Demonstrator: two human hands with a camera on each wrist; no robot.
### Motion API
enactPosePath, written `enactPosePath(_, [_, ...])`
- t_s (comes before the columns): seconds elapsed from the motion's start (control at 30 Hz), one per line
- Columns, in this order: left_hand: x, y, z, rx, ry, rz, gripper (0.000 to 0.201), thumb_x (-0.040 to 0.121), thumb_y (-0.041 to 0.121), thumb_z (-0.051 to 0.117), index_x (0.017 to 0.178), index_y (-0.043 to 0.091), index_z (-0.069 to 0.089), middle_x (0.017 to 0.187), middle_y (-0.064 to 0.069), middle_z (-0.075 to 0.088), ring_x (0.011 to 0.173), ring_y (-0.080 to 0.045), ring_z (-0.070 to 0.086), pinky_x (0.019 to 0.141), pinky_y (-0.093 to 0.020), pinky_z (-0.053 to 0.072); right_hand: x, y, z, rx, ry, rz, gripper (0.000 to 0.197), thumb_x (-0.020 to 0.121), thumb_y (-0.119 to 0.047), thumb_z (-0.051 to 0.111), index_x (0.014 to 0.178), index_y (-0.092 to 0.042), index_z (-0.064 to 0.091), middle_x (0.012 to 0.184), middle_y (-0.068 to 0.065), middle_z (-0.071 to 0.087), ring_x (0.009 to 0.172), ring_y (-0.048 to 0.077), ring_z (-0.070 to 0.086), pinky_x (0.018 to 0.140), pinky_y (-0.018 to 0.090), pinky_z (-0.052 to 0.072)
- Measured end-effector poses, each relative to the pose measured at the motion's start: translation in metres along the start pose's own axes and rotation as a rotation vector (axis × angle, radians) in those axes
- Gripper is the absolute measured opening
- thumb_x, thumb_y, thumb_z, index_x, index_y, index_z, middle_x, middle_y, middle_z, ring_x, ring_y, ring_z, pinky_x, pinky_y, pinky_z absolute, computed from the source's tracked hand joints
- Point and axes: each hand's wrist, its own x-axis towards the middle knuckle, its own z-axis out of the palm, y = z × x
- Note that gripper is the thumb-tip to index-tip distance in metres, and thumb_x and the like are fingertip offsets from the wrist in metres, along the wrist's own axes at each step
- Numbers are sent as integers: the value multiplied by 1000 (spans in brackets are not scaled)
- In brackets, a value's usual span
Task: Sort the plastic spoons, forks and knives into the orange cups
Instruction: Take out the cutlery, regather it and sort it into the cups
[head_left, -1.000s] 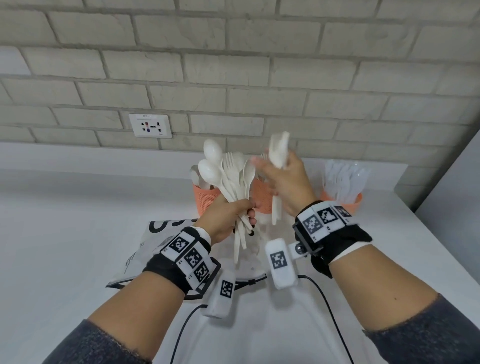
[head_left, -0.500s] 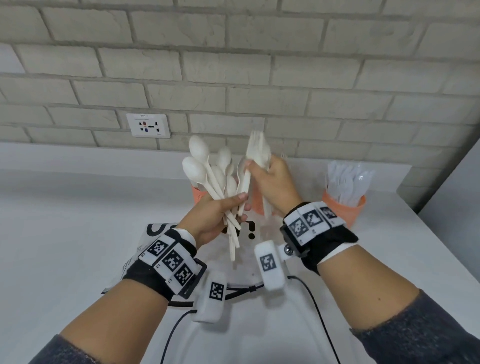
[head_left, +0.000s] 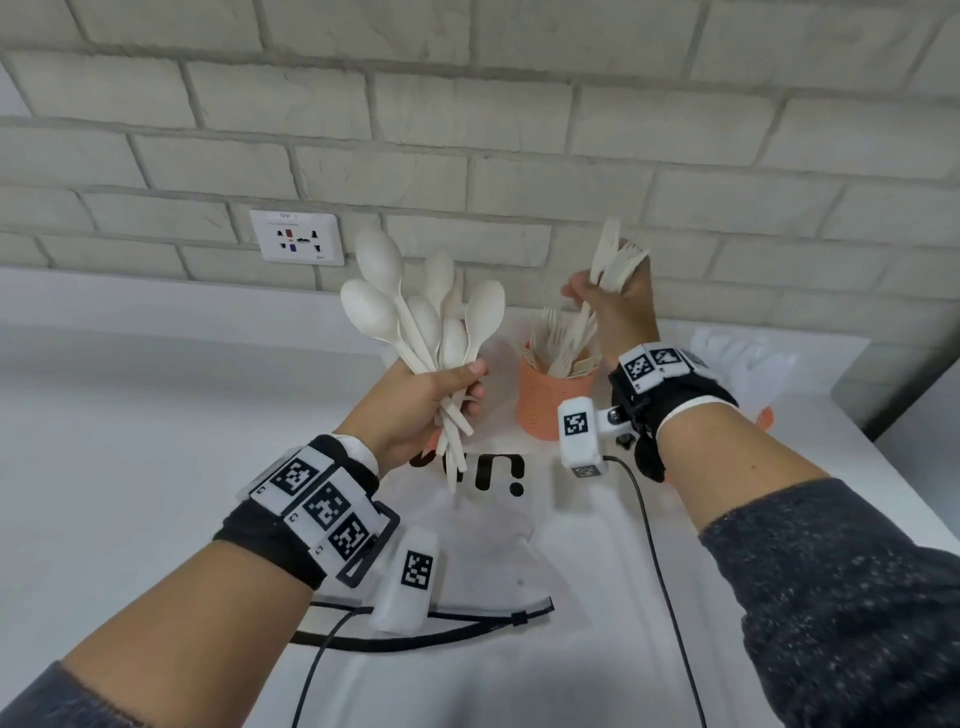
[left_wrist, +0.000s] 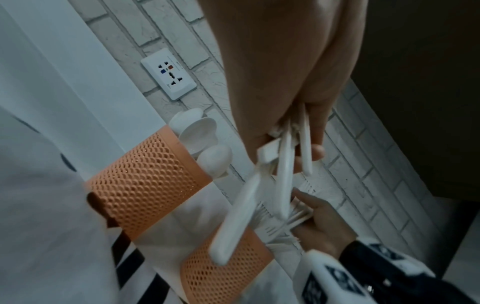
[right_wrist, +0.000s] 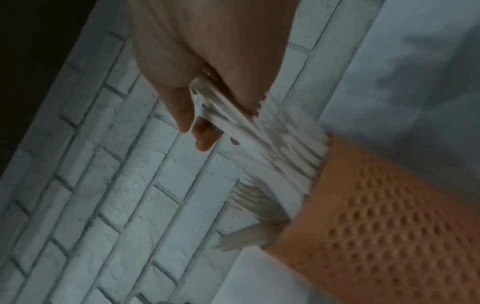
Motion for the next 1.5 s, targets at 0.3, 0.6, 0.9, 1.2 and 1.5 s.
enactPosePath(0.3, [4, -2, -1, -18, -60, 25, 12, 88, -4, 53, 92, 5, 59, 76, 0, 67, 56, -8, 57, 57, -18, 51, 3, 17, -3, -646, -326, 34, 13, 79, -23, 70, 81, -17, 58, 79, -3, 60, 83, 18, 60, 64, 20, 44])
enactPosePath(0.6, [-6, 3, -6, -44, -155, -17, 15, 88, -5, 53, 91, 8, 61, 83, -4, 65, 69, -14, 62, 61, -22, 51, 4, 14, -1, -1206, -426, -154, 34, 96, -32, 42, 100, -13, 70, 124, 5, 53, 130, 25, 33, 106, 40, 24])
enactPosePath(0.9, [-14, 7, 9, 182, -145, 19, 5, 92, 7, 50, 90, 7, 55, 50, 4, 60, 44, -9, 51, 44, -19, 38, -50, -54, 34, -337, -619, -29, 22, 91, -22, 58, 86, -4, 69, 80, 11, 62, 73, 22, 54, 66, 32, 41])
enactPosePath(1.2, [-8, -8, -2, 204, -99, -17, 3, 92, 6, 54, 91, 8, 54, 54, 7, 57, 49, -10, 43, 51, -19, 42, -12, -76, -2, -284, 128, -334, 23, 95, -16, 41, 72, -20, 43, 63, 5, 47, 52, 12, 49, 52, 27, 39])
enactPosePath(1.5, [-1, -9, -3, 177, -48, 13, 10, 90, 7, 57, 97, 7, 51, 52, 6, 48, 48, -9, 45, 50, -21, 45, -4, 13, -27, -972, 6, -85, 18, 90, -18, 50, 103, -11, 58, 103, 22, 58, 101, 39, 52, 88, 38, 42])
